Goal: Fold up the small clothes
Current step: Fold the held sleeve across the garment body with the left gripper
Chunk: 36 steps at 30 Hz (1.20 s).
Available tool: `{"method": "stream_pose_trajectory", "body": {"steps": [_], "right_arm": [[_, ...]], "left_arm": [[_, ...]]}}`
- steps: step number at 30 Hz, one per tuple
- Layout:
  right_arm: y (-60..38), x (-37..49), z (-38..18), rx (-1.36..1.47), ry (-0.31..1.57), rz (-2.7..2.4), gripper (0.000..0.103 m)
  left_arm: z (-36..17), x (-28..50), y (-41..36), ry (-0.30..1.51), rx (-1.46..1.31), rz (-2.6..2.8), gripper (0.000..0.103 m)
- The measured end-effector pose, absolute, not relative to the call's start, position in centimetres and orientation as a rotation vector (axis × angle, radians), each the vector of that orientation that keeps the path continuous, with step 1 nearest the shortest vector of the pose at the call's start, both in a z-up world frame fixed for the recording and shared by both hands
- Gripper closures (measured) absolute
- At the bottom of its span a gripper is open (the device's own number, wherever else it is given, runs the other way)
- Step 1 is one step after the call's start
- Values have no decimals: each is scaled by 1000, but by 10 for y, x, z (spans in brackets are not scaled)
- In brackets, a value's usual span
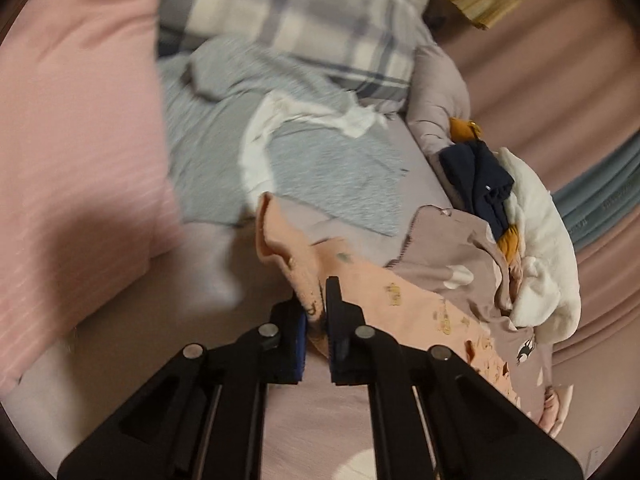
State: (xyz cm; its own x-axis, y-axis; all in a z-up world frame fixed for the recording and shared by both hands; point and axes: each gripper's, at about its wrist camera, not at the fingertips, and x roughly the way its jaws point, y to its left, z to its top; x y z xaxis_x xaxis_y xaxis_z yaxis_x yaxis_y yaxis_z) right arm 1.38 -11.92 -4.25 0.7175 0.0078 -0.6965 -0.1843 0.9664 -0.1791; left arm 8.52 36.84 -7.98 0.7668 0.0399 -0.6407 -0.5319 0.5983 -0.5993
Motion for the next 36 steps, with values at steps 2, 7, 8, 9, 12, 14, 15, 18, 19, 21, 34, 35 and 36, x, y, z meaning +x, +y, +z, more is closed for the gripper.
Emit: {"method": "stream_pose_trajectory", "body": {"steps": [2, 7, 8, 9, 12, 14, 15, 18, 19, 21, 34, 35, 36], "right_arm": [[-123, 12, -42, -239, 752, 107, 16], [-141, 14, -43, -177, 740, 136, 16], [-142, 14, -43, -176, 732, 133, 16], [-147, 15, -43, -179, 714, 127, 16], [-160, 18, -45, -142, 697, 145, 16], [-169, 21, -47, -114, 697, 171, 16], [-175, 24, -48, -101, 690, 171, 16], [-196, 33, -54, -22, 665, 147, 16], [-204, 37, -59, 19, 673, 157, 16], [-218, 42, -69, 103, 701, 186, 16], [-255, 30, -79, 228, 683, 398, 16], [-258, 32, -80, 241, 684, 403, 16], [-260, 33, -81, 251, 686, 403, 16]], "left_arm": [[-66, 87, 355, 596, -843, 334, 96], [-35, 109, 312, 578, -724, 298, 97], [-29, 117, 300, 576, -700, 290, 97], [-25, 125, 291, 580, -690, 279, 97], [-14, 152, 256, 601, -635, 222, 97], [-7, 168, 228, 603, -575, 196, 97], [-5, 175, 214, 608, -546, 186, 97], [-1, 201, 159, 630, -453, 101, 97], [-3, 207, 142, 632, -428, 85, 97], [-6, 218, 111, 638, -399, 50, 97], [-23, 252, -52, 667, -298, -129, 97], [-24, 252, -62, 667, -286, -142, 97], [-24, 253, -70, 667, -283, -148, 97]]}}
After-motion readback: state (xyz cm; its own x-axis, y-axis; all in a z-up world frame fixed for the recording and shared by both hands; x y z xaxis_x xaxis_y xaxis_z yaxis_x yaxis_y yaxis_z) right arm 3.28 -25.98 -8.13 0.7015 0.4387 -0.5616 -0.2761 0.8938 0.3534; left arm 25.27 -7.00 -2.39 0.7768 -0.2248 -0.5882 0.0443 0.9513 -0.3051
